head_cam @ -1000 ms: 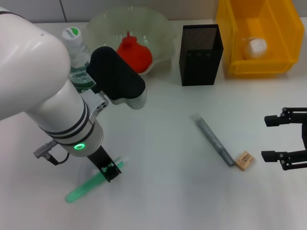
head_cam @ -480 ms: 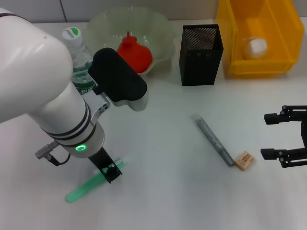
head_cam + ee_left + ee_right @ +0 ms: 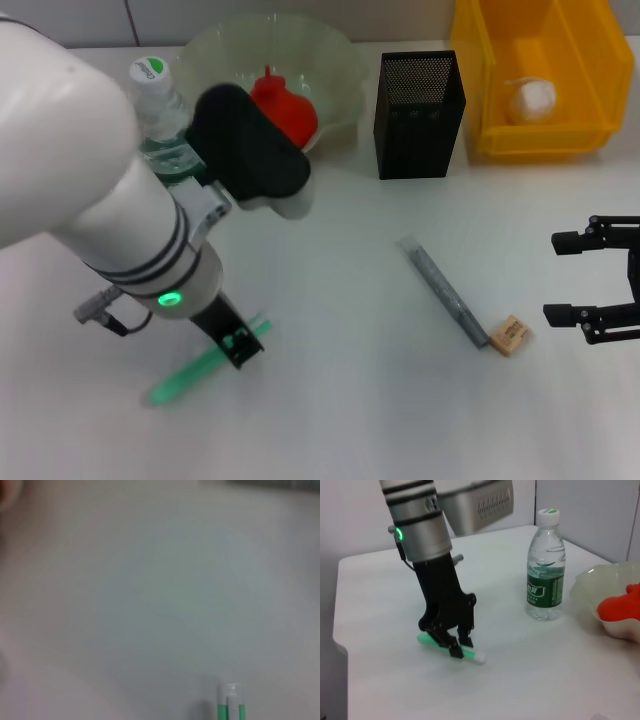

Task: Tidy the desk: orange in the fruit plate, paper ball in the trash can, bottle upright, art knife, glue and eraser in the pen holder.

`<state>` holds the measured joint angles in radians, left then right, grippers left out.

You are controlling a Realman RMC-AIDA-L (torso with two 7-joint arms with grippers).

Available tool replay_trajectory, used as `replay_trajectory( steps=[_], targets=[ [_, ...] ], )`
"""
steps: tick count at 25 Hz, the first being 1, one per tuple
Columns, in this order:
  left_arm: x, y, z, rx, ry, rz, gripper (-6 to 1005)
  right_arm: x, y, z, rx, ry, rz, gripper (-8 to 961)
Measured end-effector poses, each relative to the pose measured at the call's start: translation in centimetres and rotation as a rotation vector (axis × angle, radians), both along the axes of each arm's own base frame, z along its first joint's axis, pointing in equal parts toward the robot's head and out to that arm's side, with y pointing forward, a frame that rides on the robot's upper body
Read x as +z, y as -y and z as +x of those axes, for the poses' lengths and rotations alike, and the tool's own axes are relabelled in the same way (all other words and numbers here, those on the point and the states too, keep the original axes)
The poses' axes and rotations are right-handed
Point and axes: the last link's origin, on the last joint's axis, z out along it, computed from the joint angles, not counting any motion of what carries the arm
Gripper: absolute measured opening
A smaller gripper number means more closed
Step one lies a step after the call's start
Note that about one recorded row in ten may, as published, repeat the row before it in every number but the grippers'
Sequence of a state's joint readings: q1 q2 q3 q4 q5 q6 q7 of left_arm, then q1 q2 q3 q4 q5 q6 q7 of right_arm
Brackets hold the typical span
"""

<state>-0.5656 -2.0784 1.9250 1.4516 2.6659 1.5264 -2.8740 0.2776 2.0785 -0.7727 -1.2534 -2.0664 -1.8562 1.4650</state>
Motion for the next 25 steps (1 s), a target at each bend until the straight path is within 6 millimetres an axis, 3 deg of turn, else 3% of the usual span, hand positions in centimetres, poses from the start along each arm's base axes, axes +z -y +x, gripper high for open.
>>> replay_trajectory(
  steps=[2, 5, 7, 9, 12, 13, 20, 25],
  targets=[
    [0.4, -0.1, 0.3, -0.005, 0.017, 0.013, 191, 0.0, 0.0, 0.0, 0.000, 0.000, 0.000, 710],
    [2.7, -0.7, 1.1, -0.029, 0.105, 0.082, 189, 0.0, 0.0, 0.0, -0.003, -0.002, 0.001, 709],
    [2.7, -0.7, 1.1, -0.029, 0.105, 0.082, 190, 0.0, 0.0, 0.0, -0.010, -0.008, 0.001, 708],
    [5.9, -0.8, 2.5, -0.089, 0.283, 0.148, 190, 0.0, -0.1, 0.0, -0.023, -0.021, 0.001, 708],
    [7.0, -0.9, 3.4, -0.133, 0.419, 0.150, 190, -0.1, -0.1, 0.0, -0.027, -0.025, 0.001, 707],
    [7.9, -0.8, 4.3, -0.193, 0.583, 0.148, 190, -0.2, -0.3, 0.0, -0.037, -0.035, 0.001, 707],
    [9.0, -1.0, 6.0, -0.354, 0.894, 0.202, 189, -0.6, -0.7, -0.3, -0.059, -0.078, -0.011, 705],
    [8.7, -2.0, 6.2, -0.392, 0.979, 0.261, 189, -1.2, -0.9, -0.4, -0.071, -0.124, -0.018, 704]
  ],
)
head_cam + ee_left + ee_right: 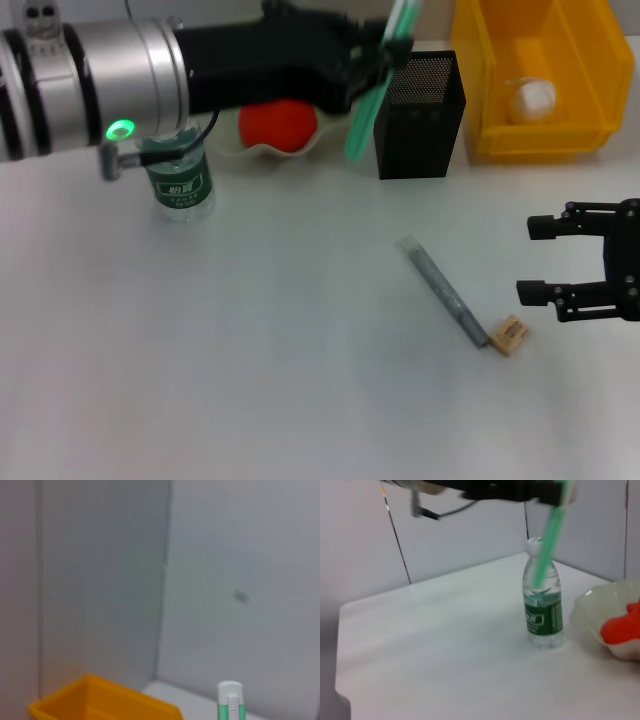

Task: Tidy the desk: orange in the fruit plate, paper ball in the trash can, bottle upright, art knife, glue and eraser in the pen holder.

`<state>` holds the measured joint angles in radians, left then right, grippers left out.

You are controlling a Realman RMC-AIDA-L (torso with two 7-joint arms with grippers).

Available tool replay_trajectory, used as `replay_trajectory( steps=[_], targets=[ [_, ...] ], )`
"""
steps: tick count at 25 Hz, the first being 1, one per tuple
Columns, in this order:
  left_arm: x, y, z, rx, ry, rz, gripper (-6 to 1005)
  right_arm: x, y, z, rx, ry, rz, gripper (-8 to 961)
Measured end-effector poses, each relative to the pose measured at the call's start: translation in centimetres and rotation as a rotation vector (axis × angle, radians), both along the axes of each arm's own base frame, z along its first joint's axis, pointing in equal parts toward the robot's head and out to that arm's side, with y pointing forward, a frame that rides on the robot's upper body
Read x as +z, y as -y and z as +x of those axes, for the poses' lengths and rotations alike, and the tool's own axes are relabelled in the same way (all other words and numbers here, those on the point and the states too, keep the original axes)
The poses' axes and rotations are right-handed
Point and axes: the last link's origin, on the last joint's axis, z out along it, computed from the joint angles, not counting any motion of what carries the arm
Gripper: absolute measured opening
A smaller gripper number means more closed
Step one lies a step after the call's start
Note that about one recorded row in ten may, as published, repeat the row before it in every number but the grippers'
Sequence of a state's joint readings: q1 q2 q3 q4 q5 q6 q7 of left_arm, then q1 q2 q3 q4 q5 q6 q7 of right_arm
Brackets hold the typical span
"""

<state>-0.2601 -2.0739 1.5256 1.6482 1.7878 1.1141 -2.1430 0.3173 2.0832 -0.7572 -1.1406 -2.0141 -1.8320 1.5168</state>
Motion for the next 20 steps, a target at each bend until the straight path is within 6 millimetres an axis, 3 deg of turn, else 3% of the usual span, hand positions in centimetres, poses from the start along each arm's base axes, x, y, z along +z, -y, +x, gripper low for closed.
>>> replay_trajectory(
  steps=[1, 2, 3, 5, 7, 11, 17, 19, 20],
  targets=[
    [-0.8, -2.2, 0.0, 0.025, 0.089, 0.059, 189, -0.1, 0.0, 0.0, 0.002, -0.006, -0.001, 704],
    [-0.8, -2.2, 0.0, 0.025, 0.089, 0.059, 189, -0.3, 0.0, 0.0, 0.005, -0.014, -0.003, 704],
    [-1.8, -3.9, -0.1, 0.053, 0.125, 0.077, 189, -0.5, -0.1, 0.0, 0.005, -0.026, -0.005, 703],
    [-1.8, -3.9, -0.1, 0.053, 0.125, 0.077, 189, -0.6, -0.2, 0.1, 0.004, -0.028, -0.004, 703],
    [-3.2, -6.4, 0.0, 0.087, 0.156, 0.095, 190, -0.7, -0.2, 0.2, 0.005, -0.028, -0.003, 702],
    [-5.0, -8.8, -0.1, 0.131, 0.181, 0.096, 190, -0.9, -0.3, 0.3, 0.009, -0.025, -0.001, 701],
    [-5.7, -9.7, -0.1, 0.145, 0.193, 0.101, 189, -0.7, -0.1, 0.7, -0.005, -0.018, 0.007, 700],
    [-7.6, -10.4, -0.1, 0.163, 0.260, 0.132, 189, -0.6, -0.1, 0.9, -0.011, -0.014, 0.016, 699],
    [-7.6, -10.4, -0.1, 0.163, 0.260, 0.132, 189, -0.6, -0.1, 0.9, -0.011, -0.014, 0.016, 699]
  ],
)
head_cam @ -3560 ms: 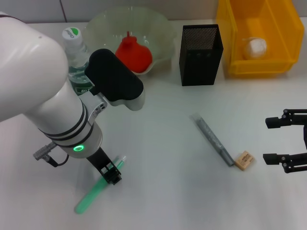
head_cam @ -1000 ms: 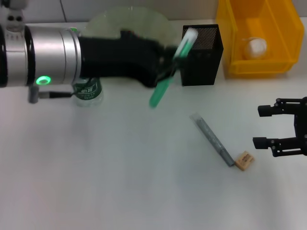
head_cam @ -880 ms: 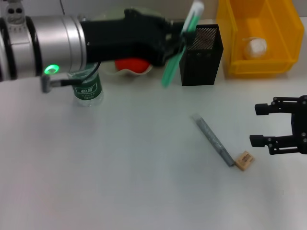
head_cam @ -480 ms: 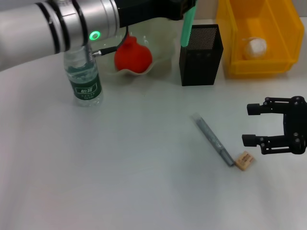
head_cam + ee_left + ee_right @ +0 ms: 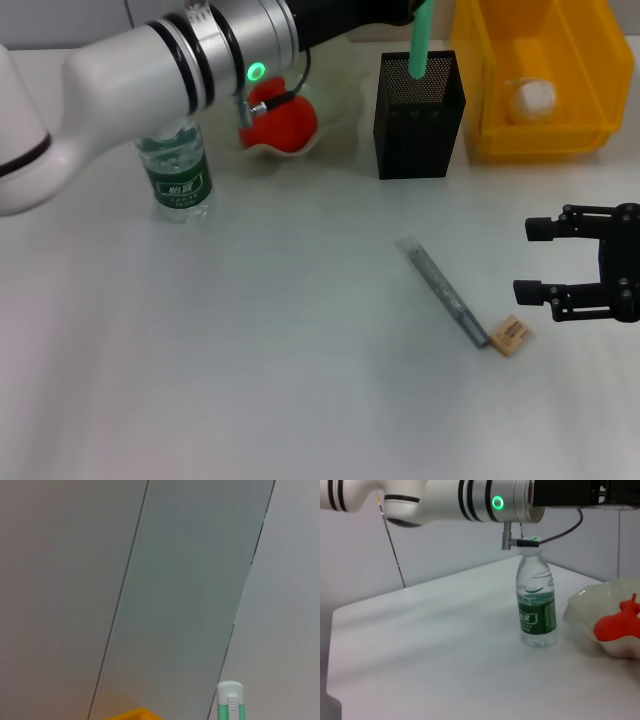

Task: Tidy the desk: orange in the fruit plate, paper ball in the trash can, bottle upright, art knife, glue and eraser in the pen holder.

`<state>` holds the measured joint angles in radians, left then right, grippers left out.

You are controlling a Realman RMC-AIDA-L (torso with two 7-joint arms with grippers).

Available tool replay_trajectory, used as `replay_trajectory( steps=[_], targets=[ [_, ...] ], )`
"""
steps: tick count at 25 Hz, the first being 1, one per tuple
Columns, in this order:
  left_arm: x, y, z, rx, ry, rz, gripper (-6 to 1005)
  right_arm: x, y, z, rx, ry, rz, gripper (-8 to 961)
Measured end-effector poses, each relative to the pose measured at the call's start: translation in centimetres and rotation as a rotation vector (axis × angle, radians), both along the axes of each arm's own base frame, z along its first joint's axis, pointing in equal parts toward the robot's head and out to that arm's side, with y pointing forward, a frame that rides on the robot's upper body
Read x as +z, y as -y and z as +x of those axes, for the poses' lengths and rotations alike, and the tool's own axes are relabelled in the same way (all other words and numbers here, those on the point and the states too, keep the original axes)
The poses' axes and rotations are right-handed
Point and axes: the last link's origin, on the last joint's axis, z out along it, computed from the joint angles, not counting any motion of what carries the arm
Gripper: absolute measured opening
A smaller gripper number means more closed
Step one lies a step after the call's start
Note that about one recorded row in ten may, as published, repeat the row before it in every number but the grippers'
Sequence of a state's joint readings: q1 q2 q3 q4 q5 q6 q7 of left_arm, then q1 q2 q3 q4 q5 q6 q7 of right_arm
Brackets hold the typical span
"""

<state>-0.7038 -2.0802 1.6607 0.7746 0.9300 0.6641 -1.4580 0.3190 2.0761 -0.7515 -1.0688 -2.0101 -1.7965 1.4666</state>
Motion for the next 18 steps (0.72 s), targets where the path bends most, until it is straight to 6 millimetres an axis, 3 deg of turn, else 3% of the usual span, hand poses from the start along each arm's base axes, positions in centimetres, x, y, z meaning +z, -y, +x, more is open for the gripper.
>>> replay_trajectory(
  steps=[8, 18],
  targets=[
    [-2.0, -0.2, -0.1, 0.047, 0.020, 0.058, 190, -0.3, -0.2, -0.2, 0.018, 0.006, -0.004, 697],
    [-2.0, -1.4, -1.3, 0.114, 0.018, 0.115, 190, -0.4, -1.0, -1.1, 0.048, 0.007, -0.010, 695]
  ],
)
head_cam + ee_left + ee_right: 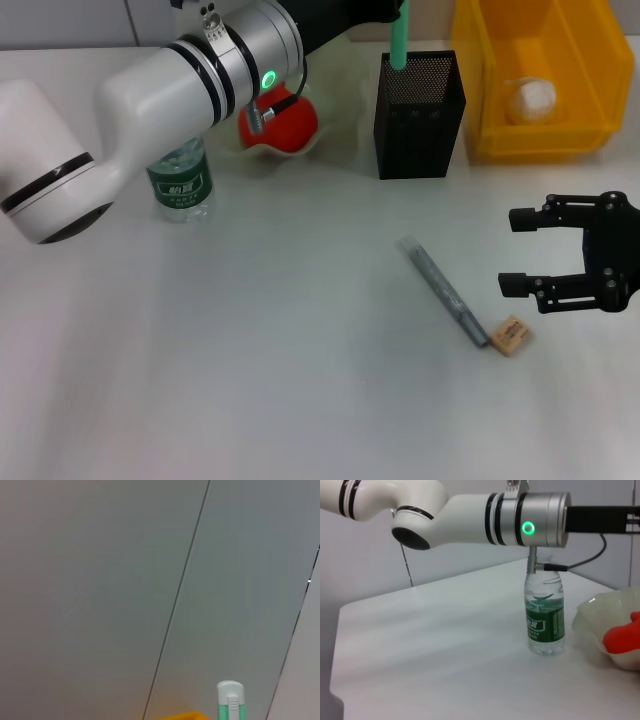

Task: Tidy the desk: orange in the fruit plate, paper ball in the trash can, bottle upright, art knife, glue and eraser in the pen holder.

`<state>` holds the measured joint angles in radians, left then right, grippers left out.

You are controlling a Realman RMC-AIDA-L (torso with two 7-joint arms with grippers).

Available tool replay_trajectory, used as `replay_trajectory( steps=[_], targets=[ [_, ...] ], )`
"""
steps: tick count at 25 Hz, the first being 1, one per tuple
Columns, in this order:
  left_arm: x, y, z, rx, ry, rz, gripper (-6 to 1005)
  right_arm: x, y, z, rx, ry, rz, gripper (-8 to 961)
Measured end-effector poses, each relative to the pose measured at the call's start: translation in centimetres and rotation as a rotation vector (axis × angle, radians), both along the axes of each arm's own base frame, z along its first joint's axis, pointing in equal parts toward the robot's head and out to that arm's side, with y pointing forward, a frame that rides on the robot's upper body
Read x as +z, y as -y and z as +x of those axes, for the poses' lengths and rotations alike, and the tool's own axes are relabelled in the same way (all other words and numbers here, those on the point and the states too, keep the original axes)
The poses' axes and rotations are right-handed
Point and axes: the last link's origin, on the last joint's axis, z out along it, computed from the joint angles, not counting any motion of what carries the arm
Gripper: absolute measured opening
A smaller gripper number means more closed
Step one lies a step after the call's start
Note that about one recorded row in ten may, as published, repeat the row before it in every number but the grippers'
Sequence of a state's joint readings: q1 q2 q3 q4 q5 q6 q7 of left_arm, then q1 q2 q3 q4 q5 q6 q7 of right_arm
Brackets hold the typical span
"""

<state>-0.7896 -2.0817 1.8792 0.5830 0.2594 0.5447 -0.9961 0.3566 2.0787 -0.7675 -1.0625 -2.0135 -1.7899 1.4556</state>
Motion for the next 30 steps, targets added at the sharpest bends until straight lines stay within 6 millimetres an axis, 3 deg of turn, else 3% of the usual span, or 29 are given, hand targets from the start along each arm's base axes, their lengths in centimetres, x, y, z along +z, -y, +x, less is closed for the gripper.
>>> replay_trajectory(
  steps=[30],
  targets=[
    [-0.8, 0.7, -0.3, -0.019, -0.030, -0.024, 191, -1.0, -1.8, -0.9, 0.011, 0.006, -0.014, 688]
  ],
)
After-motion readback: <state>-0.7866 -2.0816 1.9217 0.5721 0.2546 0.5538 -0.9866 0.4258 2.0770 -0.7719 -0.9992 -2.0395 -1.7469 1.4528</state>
